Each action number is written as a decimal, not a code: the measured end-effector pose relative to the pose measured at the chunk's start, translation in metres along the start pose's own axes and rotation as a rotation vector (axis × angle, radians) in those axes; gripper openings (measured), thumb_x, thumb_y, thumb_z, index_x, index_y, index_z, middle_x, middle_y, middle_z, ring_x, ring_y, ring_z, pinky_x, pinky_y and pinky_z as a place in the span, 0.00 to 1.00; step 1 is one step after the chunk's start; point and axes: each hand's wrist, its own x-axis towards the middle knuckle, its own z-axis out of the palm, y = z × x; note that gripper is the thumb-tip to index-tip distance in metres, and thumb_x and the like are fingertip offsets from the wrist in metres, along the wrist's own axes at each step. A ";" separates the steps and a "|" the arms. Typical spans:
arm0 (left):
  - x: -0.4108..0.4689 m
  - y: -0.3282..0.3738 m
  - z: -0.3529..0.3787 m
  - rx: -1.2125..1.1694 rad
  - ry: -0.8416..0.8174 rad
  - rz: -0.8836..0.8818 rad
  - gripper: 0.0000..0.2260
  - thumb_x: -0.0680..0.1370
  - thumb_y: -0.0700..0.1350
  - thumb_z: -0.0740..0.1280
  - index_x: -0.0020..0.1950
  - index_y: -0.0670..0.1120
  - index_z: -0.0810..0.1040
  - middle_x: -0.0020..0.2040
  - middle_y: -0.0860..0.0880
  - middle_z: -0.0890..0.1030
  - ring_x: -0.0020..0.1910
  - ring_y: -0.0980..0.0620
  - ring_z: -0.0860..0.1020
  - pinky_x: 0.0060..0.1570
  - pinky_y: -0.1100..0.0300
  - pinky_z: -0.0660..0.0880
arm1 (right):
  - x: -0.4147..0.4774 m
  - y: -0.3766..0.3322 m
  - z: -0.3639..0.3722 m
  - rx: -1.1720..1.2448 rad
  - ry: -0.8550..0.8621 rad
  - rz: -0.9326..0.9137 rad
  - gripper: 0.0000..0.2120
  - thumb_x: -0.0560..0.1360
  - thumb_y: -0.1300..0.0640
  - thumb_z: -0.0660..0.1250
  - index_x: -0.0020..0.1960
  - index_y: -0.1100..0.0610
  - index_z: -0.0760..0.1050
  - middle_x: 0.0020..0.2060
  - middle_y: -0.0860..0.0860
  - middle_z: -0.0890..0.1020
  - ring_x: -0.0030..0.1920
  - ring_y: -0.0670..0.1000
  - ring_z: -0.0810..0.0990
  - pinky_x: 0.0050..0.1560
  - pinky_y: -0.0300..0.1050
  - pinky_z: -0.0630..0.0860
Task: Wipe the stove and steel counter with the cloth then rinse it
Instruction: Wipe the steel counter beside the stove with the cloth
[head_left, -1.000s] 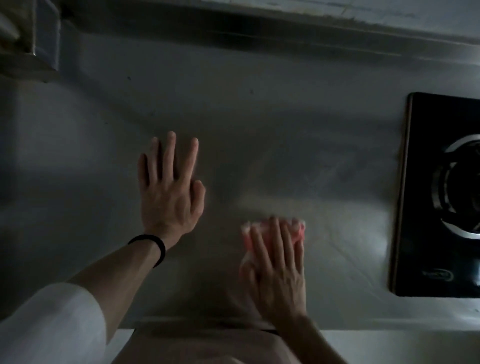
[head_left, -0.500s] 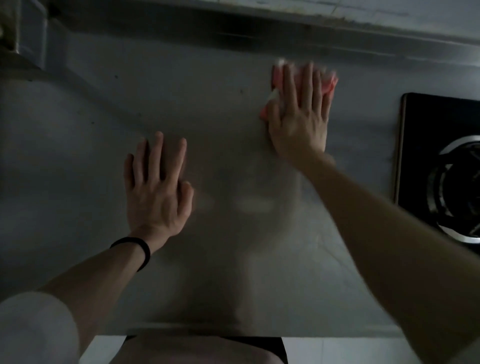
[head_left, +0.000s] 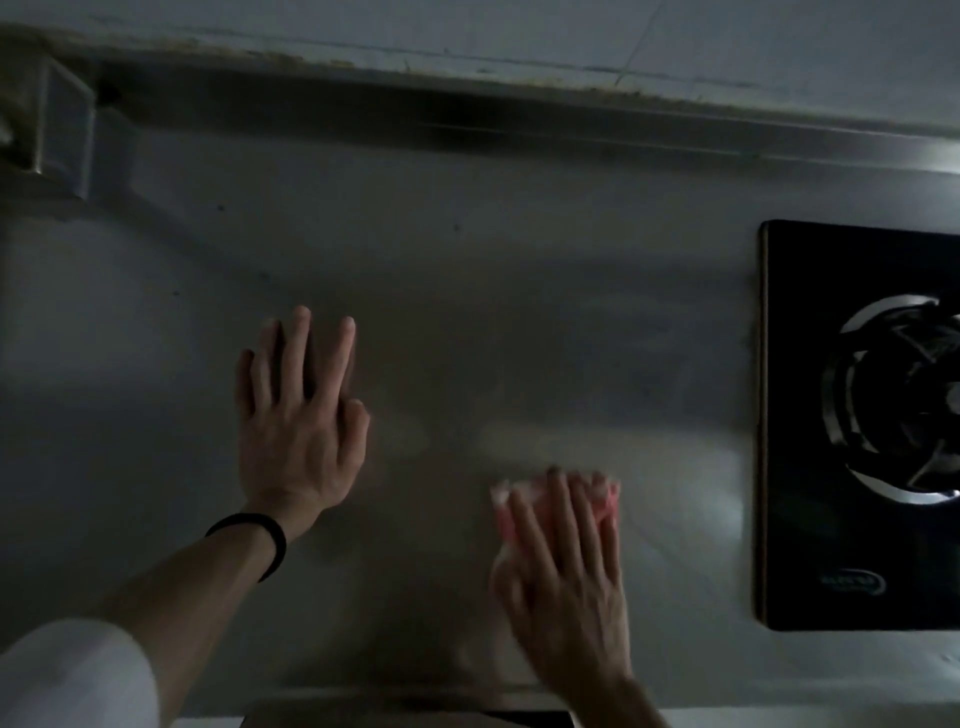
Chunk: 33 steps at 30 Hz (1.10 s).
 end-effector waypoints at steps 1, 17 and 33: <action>0.000 0.000 -0.001 -0.003 0.000 -0.001 0.34 0.79 0.54 0.57 0.86 0.55 0.53 0.86 0.42 0.53 0.82 0.34 0.54 0.81 0.37 0.52 | 0.030 0.011 -0.007 0.005 0.014 -0.023 0.32 0.80 0.46 0.66 0.82 0.48 0.64 0.82 0.61 0.63 0.83 0.64 0.56 0.79 0.73 0.55; 0.002 0.000 -0.001 -0.024 0.005 -0.013 0.34 0.79 0.54 0.56 0.86 0.56 0.54 0.86 0.43 0.53 0.81 0.33 0.56 0.80 0.35 0.52 | 0.194 0.062 -0.041 -0.090 0.106 0.114 0.31 0.84 0.43 0.54 0.86 0.45 0.50 0.85 0.58 0.53 0.85 0.58 0.47 0.83 0.63 0.49; 0.000 0.002 -0.004 -0.009 0.013 -0.004 0.34 0.79 0.53 0.57 0.86 0.54 0.54 0.86 0.42 0.54 0.81 0.33 0.57 0.80 0.37 0.53 | 0.061 0.046 -0.023 -0.052 0.025 0.141 0.33 0.82 0.44 0.60 0.85 0.46 0.56 0.84 0.60 0.55 0.85 0.60 0.48 0.82 0.68 0.49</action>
